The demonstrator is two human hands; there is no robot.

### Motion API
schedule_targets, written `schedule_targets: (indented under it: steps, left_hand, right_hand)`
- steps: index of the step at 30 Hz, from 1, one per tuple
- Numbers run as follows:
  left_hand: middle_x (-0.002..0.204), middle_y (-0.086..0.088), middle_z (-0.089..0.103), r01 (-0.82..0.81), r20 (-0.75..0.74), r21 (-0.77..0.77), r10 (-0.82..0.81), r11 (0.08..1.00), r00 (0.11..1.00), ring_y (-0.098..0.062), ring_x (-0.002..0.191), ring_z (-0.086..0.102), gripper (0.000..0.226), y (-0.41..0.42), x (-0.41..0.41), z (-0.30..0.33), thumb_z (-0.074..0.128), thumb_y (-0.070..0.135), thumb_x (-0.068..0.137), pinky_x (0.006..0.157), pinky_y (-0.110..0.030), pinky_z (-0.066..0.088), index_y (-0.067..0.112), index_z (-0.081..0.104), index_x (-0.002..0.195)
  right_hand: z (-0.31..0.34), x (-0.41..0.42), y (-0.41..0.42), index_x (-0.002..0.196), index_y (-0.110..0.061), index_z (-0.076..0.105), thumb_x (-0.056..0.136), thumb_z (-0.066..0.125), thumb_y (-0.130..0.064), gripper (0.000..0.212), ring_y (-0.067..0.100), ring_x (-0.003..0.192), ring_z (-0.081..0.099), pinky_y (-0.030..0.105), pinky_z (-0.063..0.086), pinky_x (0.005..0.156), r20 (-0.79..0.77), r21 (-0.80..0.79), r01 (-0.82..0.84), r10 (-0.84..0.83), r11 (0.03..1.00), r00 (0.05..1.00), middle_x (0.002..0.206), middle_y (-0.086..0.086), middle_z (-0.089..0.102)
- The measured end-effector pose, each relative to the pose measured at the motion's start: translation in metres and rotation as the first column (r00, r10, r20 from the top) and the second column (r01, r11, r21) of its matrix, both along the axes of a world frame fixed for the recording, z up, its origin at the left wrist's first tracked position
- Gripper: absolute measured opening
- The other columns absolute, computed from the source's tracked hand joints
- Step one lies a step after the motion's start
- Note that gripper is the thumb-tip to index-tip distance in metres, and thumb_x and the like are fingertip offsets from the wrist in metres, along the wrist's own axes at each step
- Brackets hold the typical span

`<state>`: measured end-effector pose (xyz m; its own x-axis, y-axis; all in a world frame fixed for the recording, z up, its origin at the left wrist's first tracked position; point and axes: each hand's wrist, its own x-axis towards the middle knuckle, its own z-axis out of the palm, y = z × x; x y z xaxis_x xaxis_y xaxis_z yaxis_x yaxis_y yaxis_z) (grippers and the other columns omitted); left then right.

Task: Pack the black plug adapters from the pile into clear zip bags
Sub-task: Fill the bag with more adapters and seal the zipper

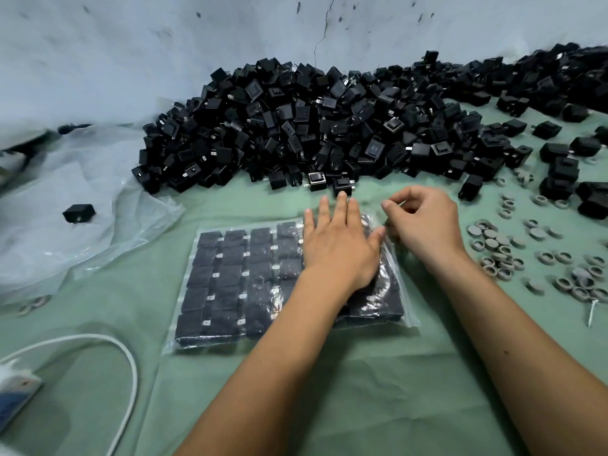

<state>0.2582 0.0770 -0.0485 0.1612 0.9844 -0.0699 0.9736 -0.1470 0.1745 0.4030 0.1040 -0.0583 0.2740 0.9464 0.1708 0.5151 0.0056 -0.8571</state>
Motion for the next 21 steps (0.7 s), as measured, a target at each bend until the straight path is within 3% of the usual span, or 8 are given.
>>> schedule_targets:
  steps: [2, 5, 7, 9, 12, 16, 19, 21]
  left_hand:
    - [0.171, -0.002, -0.013, -0.005, -0.016, 0.007, 0.005, 1.0, 1.0, -0.029, 0.157, -0.018, 0.072, -0.002, 0.001, 0.0, 0.011, 0.057, 0.107, 0.126, -0.052, -0.011, 0.017, -0.006, 0.164]
    - [0.172, -0.004, -0.01, 0.0, -0.008, 0.025, 0.0, 1.0, 1.0, -0.029, 0.157, -0.015, 0.07, -0.003, 0.001, 0.0, 0.014, 0.052, 0.107, 0.126, -0.052, -0.011, 0.016, -0.004, 0.164]
    - [0.173, -0.004, -0.006, -0.006, 0.013, 0.037, 0.005, 0.999, 1.0, -0.028, 0.158, -0.013, 0.07, -0.004, 0.0, -0.001, 0.016, 0.051, 0.107, 0.127, -0.051, -0.011, 0.014, -0.002, 0.164]
    - [0.173, -0.004, -0.004, -0.009, 0.031, 0.042, 0.008, 0.999, 0.999, -0.027, 0.158, -0.012, 0.071, -0.005, 0.0, -0.001, 0.016, 0.052, 0.107, 0.127, -0.051, -0.01, 0.014, -0.001, 0.164]
    - [0.173, -0.003, -0.004, -0.015, 0.033, 0.045, 0.014, 0.999, 0.999, -0.026, 0.158, -0.011, 0.071, -0.006, 0.0, 0.0, 0.016, 0.053, 0.107, 0.127, -0.051, -0.009, 0.015, 0.0, 0.165]
    - [0.173, -0.003, -0.003, -0.013, 0.032, 0.029, 0.012, 0.999, 0.999, -0.027, 0.159, -0.01, 0.071, -0.005, -0.001, 0.002, 0.014, 0.056, 0.107, 0.127, -0.052, -0.008, 0.017, 0.002, 0.165]
    - [0.173, -0.008, -0.001, -0.007, 0.084, 0.02, 0.005, 1.0, 0.996, -0.029, 0.159, -0.006, 0.068, -0.004, -0.003, 0.005, 0.016, 0.057, 0.107, 0.127, -0.052, -0.006, 0.022, 0.008, 0.165]
    - [0.172, -0.011, 0.007, -0.005, 0.165, 0.046, -0.003, 0.999, 0.986, -0.032, 0.159, -0.002, 0.058, 0.0, -0.006, 0.01, 0.023, 0.053, 0.109, 0.127, -0.056, 0.0, 0.03, 0.022, 0.162]
  right_hand:
    - [0.008, -0.003, 0.006, 0.086, -0.023, 0.074, 0.091, 0.072, -0.029, 0.008, 0.013, 0.075, 0.068, 0.035, 0.058, 0.079, 0.154, 0.084, -0.005, -0.008, 0.996, 0.988, 0.077, -0.007, 0.072]
    - [0.023, -0.016, 0.033, 0.099, -0.027, 0.074, 0.093, 0.067, -0.02, 0.011, 0.018, 0.088, 0.067, 0.035, 0.055, 0.085, 0.392, 0.103, -0.208, 0.153, 0.973, 0.907, 0.094, -0.004, 0.074]
    - [0.029, -0.029, 0.055, 0.119, -0.023, 0.072, 0.096, 0.061, -0.01, 0.029, 0.027, 0.109, 0.063, 0.041, 0.052, 0.096, 0.575, -0.018, -0.388, 0.327, 0.922, 0.75, 0.114, 0.003, 0.068]
    - [0.032, -0.038, 0.07, 0.132, -0.023, 0.068, 0.097, 0.054, -0.005, 0.042, 0.03, 0.12, 0.056, 0.042, 0.047, 0.103, 0.658, -0.166, -0.478, 0.458, 0.863, 0.598, 0.128, 0.006, 0.057]
    - [0.032, -0.036, 0.079, 0.129, -0.023, 0.07, 0.094, 0.059, -0.003, 0.041, 0.03, 0.114, 0.057, 0.04, 0.047, 0.1, 0.668, -0.24, -0.496, 0.513, 0.834, 0.54, 0.125, 0.006, 0.05]
    - [0.03, -0.025, 0.069, 0.112, -0.018, 0.069, 0.089, 0.069, -0.006, 0.026, 0.03, 0.108, 0.059, 0.038, 0.049, 0.095, 0.651, -0.183, -0.475, 0.469, 0.86, 0.597, 0.118, 0.005, 0.052]
    - [0.023, -0.006, 0.052, 0.102, -0.015, 0.065, 0.086, 0.076, -0.012, 0.02, 0.029, 0.104, 0.059, 0.035, 0.046, 0.09, 0.564, -0.054, -0.411, 0.368, 0.91, 0.74, 0.107, 0.004, 0.057]
    - [0.014, 0.007, 0.034, 0.098, -0.019, 0.065, 0.087, 0.077, -0.015, 0.017, 0.025, 0.098, 0.061, 0.031, 0.043, 0.082, 0.428, 0.035, -0.307, 0.264, 0.951, 0.865, 0.1, 0.0, 0.063]
